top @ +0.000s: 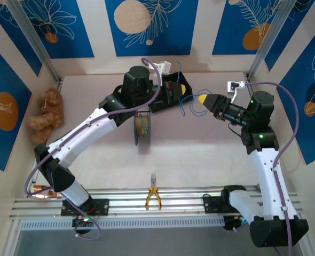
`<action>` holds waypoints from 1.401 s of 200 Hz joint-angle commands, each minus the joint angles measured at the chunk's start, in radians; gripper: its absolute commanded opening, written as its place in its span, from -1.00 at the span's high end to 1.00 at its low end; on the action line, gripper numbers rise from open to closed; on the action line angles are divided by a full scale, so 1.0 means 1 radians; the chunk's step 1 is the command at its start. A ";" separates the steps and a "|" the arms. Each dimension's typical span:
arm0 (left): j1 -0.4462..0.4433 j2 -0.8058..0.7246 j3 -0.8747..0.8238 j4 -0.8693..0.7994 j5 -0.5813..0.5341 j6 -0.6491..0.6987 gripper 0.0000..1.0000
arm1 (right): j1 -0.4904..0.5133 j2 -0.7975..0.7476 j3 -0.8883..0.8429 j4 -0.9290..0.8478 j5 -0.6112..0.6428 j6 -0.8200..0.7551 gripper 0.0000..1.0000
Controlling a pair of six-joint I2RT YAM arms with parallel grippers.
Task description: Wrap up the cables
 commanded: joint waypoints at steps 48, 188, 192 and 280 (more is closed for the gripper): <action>-0.092 -0.073 -0.059 0.119 -0.121 0.200 1.00 | 0.034 -0.030 -0.072 -0.044 0.014 0.402 -0.41; -0.134 -0.121 -0.175 0.312 -0.168 0.147 1.00 | 0.263 0.027 -0.116 -0.002 0.182 0.583 -0.02; -0.134 -0.123 -0.182 0.318 -0.170 0.145 1.00 | 0.264 0.028 -0.120 0.006 0.182 0.591 0.05; -0.137 -0.208 -0.263 0.232 -0.330 0.138 -0.89 | 0.227 0.023 -0.134 -0.126 0.245 0.514 1.00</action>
